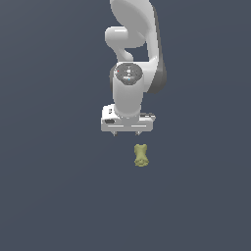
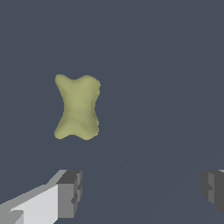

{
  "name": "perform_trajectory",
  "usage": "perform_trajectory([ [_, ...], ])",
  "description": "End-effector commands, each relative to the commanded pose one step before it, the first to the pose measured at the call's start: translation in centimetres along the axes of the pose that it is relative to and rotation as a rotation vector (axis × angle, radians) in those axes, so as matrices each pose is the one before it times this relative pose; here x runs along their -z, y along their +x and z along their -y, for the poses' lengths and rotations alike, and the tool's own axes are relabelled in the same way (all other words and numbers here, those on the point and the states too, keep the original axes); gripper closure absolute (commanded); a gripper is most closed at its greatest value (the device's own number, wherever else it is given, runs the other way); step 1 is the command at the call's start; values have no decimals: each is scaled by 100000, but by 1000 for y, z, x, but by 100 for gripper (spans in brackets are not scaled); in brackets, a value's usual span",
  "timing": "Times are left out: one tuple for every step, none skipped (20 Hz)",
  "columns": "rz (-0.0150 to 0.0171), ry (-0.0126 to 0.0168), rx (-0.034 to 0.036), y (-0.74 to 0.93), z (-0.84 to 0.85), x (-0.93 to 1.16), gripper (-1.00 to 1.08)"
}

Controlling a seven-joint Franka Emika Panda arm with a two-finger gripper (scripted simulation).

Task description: Pick up the object and move it to a goal position.

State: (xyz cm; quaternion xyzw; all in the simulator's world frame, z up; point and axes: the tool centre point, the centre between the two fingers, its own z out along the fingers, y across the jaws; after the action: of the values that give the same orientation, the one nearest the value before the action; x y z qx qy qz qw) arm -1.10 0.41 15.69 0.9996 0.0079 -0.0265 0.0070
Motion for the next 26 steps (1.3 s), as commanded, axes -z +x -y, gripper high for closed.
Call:
perform_trajectory([
  [0, 0, 0, 0, -1, 0, -92],
  [37, -29, 213, -10, 72, -32, -92],
  [110, -82, 625, -29, 212, -94, -92],
  [181, -134, 1025, -48, 345, -154, -92],
  [252, -184, 1430, -66, 479, -212, -92],
  [315, -226, 1783, -83, 594, -259, -92],
  [274, -193, 1540, -72, 507, -218, -92],
  [204, -140, 1127, -55, 364, -154, -92],
  [132, -87, 703, -39, 220, -91, -92],
  [54, -32, 260, -21, 72, -28, -92],
  [-30, 22, -179, 6, -60, 26, -92],
  [-79, 41, -326, 39, -75, 25, -92],
  [-75, 23, -165, 63, 16, -22, -92],
  [-105, 22, -148, 98, 68, -53, -92],
  [-144, 31, -201, 143, 106, -82, -92],
  [-205, 49, -321, 188, 118, -98, -92],
  [-256, 66, -427, 232, 138, -120, -92],
  [-308, 83, -529, 274, 160, -142, -92],
  [-355, 99, -615, 314, 187, -167, -92],
  [-398, 115, -684, 349, 220, -195, -92],
  [-444, 132, -757, 384, 254, -224, -92],
  [-486, 152, -833, 418, 290, -256, -92],
  [-536, 176, -929, 449, 320, -286, -92],
  [-556, 192, -970, 458, 344, -308, -92],
  [-509, 184, -894, 411, 323, -291, -92],
  [-457, 172, -808, 362, 298, -270, -92],
])
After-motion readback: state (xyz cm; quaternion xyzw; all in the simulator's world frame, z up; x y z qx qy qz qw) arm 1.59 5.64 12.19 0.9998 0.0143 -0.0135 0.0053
